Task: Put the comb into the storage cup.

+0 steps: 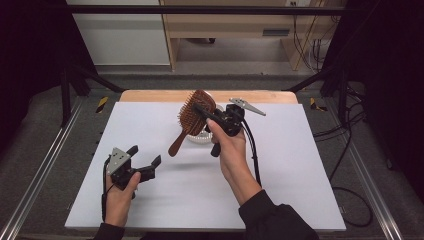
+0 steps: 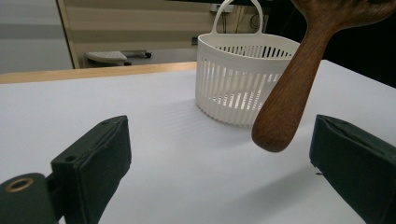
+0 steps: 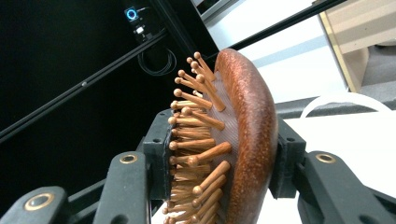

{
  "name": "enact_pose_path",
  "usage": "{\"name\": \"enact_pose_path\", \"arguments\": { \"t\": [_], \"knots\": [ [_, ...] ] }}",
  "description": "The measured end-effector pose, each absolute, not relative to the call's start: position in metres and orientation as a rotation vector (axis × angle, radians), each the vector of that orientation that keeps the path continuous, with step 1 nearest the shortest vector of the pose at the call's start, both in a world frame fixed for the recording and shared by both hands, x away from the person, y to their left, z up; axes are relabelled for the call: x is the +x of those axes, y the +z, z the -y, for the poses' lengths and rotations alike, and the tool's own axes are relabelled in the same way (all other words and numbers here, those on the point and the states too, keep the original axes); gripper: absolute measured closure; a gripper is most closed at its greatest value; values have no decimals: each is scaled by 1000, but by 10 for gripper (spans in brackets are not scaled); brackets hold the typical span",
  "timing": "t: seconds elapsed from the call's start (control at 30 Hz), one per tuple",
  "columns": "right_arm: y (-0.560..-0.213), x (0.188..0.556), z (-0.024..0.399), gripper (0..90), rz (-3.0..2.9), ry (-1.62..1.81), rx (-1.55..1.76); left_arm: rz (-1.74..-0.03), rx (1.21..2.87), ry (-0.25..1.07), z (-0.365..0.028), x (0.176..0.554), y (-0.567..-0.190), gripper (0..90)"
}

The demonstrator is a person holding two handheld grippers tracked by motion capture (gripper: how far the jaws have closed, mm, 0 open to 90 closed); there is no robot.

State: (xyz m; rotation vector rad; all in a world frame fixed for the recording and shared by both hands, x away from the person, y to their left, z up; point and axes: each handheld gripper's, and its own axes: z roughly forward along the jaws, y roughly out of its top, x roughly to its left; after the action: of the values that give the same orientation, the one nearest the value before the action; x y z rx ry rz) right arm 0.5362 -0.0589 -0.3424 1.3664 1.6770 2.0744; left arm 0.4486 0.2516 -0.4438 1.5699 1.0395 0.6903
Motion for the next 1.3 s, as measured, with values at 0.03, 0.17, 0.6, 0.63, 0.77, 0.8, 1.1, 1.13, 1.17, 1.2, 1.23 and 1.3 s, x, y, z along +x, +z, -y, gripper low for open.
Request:
{"name": "enact_pose_path", "arguments": {
  "t": [0.03,0.17,0.6,0.63,0.77,0.8,1.1,1.13,1.17,1.2,1.23,1.3],
  "knots": [
    [-341,537,59,524,-1669,2076,1362,-1045,1567,698,-252,448,-444,57],
    [-333,539,57,523,-1658,2077,1359,-1057,1558,724,-252,447,-445,56],
    [-312,552,53,522,-1642,2053,1357,-1074,1561,748,-253,450,-449,56],
    [-311,554,54,522,-1638,2055,1360,-1074,1562,748,-253,450,-449,56],
    [-309,562,56,522,-1629,2056,1369,-1067,1571,762,-252,450,-449,54],
    [-309,564,57,522,-1626,2055,1366,-1065,1571,763,-252,450,-449,51],
    [-304,569,60,520,-1584,2044,1375,-1058,1565,765,-254,447,-447,38],
    [-303,569,60,520,-1576,2052,1376,-1057,1566,766,-254,447,-447,38],
    [-303,569,60,520,-1573,2054,1375,-1059,1565,766,-254,447,-447,38],
    [-303,569,59,520,-1573,2055,1378,-1061,1563,765,-255,447,-447,38],
    [-303,570,58,520,-1574,2055,1373,-1064,1563,763,-255,447,-447,38],
    [-304,570,56,520,-1577,2055,1359,-1066,1561,765,-256,447,-448,37]
  ]
}}
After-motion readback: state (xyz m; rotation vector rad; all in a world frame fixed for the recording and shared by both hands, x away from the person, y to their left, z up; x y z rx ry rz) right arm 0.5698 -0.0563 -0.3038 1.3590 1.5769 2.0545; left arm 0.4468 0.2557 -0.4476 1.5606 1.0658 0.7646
